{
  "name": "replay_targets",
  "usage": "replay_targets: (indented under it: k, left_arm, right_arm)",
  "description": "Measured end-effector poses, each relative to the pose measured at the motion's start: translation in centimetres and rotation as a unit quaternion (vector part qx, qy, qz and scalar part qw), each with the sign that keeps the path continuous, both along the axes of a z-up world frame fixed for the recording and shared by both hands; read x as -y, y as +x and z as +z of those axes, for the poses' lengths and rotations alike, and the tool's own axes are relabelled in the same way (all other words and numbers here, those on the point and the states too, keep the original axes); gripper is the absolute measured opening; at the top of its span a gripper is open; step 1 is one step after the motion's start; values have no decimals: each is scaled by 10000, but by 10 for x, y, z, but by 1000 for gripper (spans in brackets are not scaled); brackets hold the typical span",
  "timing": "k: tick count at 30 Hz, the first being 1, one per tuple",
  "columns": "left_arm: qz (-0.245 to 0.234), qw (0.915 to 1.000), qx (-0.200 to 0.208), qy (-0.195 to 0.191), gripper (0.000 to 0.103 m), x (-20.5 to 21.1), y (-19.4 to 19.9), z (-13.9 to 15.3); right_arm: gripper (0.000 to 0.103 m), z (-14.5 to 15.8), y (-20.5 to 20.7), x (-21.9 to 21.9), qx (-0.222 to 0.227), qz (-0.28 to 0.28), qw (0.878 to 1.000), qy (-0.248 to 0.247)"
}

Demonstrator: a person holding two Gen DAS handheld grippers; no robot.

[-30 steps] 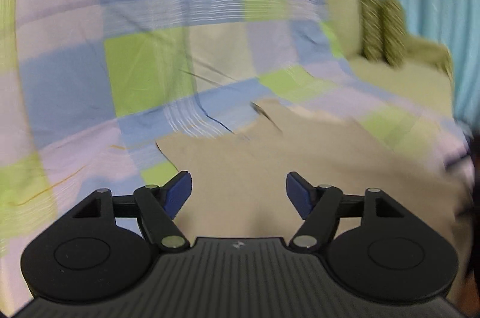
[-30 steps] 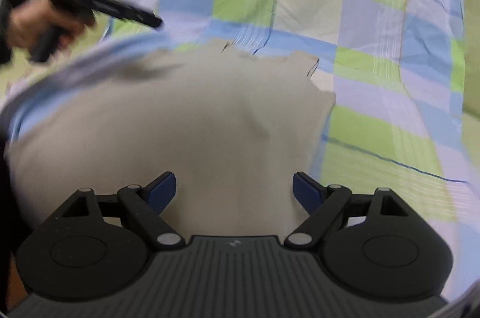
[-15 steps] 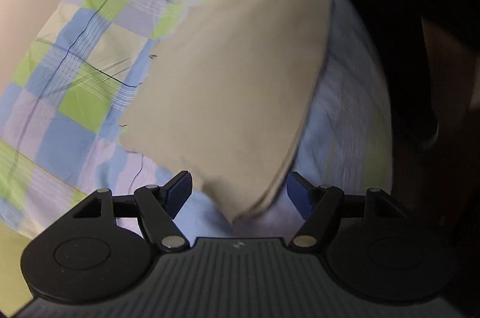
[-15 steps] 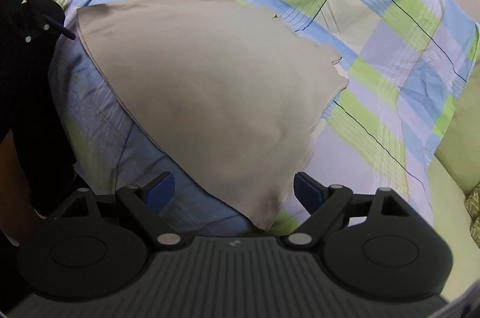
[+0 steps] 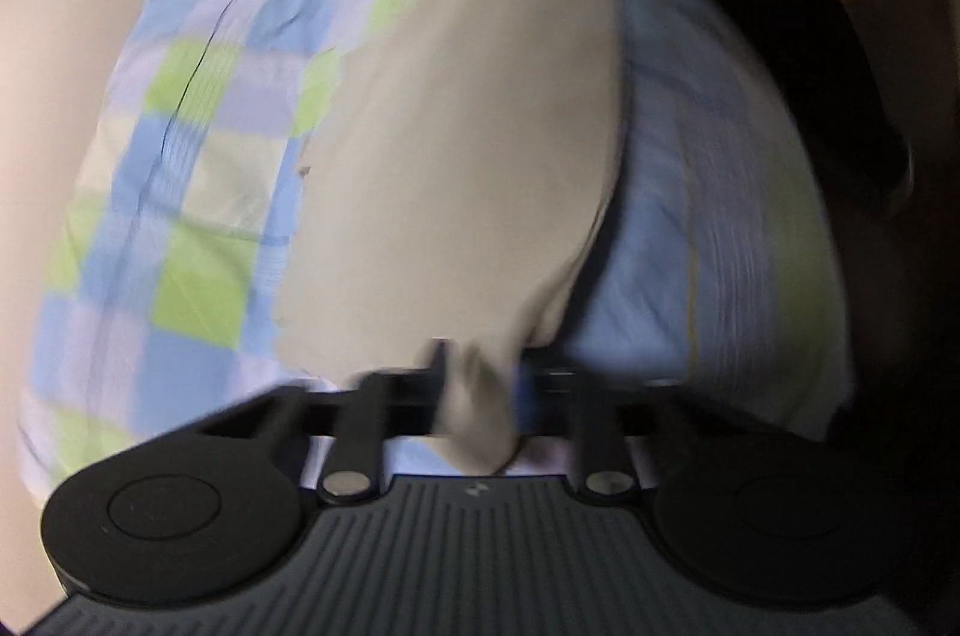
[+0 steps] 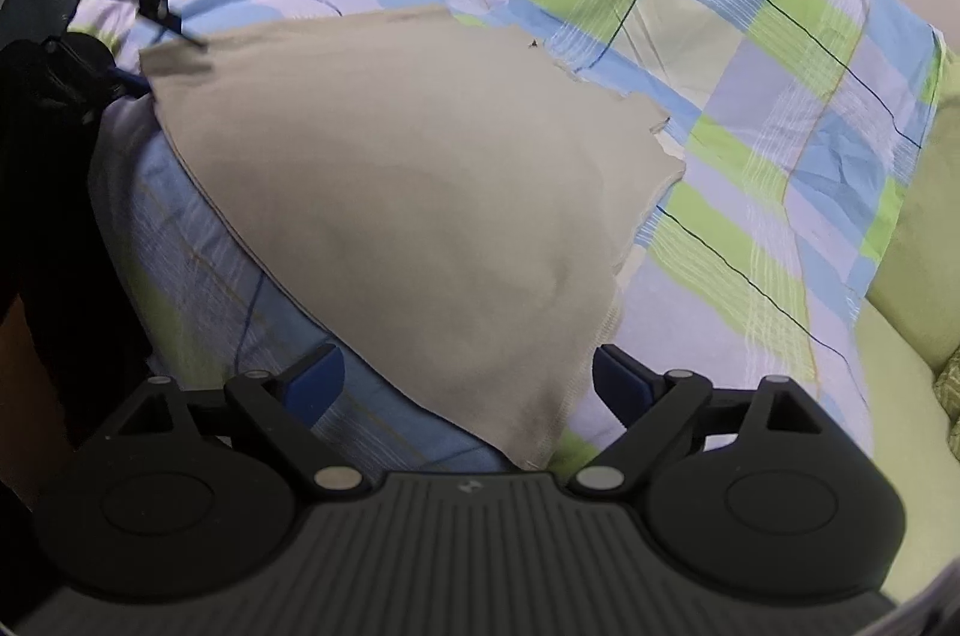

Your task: Fold clothes

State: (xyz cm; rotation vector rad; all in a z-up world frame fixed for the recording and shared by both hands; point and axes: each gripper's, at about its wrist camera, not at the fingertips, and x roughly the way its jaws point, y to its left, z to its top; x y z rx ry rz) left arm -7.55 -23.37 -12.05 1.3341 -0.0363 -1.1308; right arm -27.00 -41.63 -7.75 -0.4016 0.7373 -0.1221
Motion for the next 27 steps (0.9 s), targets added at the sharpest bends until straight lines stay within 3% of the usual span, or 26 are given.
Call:
replay_targets:
  k: [3, 6, 11, 13, 14, 18, 19, 21, 22, 27]
  left_arm:
    - [450, 9913, -1127, -505, 3, 8, 24, 33]
    - [882, 9677, -2127, -1027, 3, 14, 52, 67]
    - [1114, 9413, -2845, -1437, 3, 22, 84, 100]
    - [1124, 9404, -2867, -1443, 3, 24, 89, 104]
    - [1120, 9417, -2847, -1400, 3, 25, 90, 105]
    - [1142, 9425, -2839, -1341, 3, 20, 91, 104]
    - [1146, 9430, -2828, -1325, 3, 17, 90, 104]
    - [1158, 9433, -2828, -1297, 3, 12, 86, 103]
    - [1153, 9454, -2773, -1264, 3, 12, 85, 102]
    - [1028, 9646, -2246, -921, 2, 9, 69, 97]
  right_arm:
    - [88, -4, 2, -8, -10, 303, 9989, -362]
    - [88, -11, 9, -19, -89, 781, 9940, -757]
    - [87, -16, 27, -31, 100, 1047, 9901, -930]
    - [74, -21, 36, -37, 183, 1113, 9879, -1066]
    - [61, -26, 39, -38, 120, 1116, 9860, -1230]
    - [49, -36, 28, -26, -101, 1102, 9800, -1652]
    - [41, -39, 24, -23, -153, 1098, 9783, -1751]
    - [10, -37, 19, -15, -202, 945, 9807, -1700]
    - [4, -35, 16, -9, -221, 846, 9824, -1652]
    - [0, -25, 11, -2, -240, 914, 9805, -1725]
